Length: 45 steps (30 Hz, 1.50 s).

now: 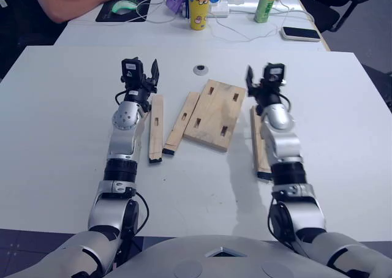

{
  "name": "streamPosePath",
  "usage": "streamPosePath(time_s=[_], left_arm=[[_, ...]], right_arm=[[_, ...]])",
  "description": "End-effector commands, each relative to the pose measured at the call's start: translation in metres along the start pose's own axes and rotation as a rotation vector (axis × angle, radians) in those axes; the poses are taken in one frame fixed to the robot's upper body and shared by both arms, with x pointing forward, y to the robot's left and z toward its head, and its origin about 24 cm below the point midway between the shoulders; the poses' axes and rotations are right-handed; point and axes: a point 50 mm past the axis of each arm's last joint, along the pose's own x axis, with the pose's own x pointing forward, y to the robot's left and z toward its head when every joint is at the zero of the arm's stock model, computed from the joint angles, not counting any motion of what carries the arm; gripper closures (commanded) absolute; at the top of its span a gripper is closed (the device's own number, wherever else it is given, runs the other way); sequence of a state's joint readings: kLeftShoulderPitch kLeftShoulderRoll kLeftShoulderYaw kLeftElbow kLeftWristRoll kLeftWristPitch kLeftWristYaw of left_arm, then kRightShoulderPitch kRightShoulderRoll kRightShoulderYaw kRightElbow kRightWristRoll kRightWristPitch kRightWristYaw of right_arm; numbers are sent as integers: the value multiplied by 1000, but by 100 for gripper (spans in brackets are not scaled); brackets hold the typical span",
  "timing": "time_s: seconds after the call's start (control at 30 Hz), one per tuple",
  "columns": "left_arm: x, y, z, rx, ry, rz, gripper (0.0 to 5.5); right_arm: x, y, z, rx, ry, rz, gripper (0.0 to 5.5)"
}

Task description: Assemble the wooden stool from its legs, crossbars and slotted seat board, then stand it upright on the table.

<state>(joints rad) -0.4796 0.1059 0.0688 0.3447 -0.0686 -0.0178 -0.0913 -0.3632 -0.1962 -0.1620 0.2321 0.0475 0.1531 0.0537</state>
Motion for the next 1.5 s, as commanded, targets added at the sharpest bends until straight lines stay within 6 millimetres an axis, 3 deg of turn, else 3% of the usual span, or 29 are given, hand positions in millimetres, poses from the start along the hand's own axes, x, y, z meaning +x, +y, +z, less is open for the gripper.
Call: streamPosePath(time_s=[0.03, 0.13, 0.3, 0.4, 0.8, 1.1, 1.5], left_arm=[[-3, 9, 4, 0, -9, 8, 266], [-13, 15, -1, -8, 6, 26, 266], [-20, 20, -2, -11, 13, 49, 266], [-23, 20, -3, -11, 18, 46, 266], [-30, 30, -5, -12, 26, 96, 266], [-33, 32, -6, -16, 28, 123, 266], [-28, 27, -5, -31, 31, 87, 266]], right_arm=[[-18, -54, -4, 0, 110, -8, 258], [-31, -74, -6, 16, 250, 76, 258], [-50, -85, -18, 35, 475, 173, 258], [-61, -84, -27, 71, 572, 211, 258], [-68, -71, -39, 18, 730, 334, 258], [-78, -65, -55, -9, 887, 302, 258], [-73, -62, -60, 25, 890, 241, 417]])
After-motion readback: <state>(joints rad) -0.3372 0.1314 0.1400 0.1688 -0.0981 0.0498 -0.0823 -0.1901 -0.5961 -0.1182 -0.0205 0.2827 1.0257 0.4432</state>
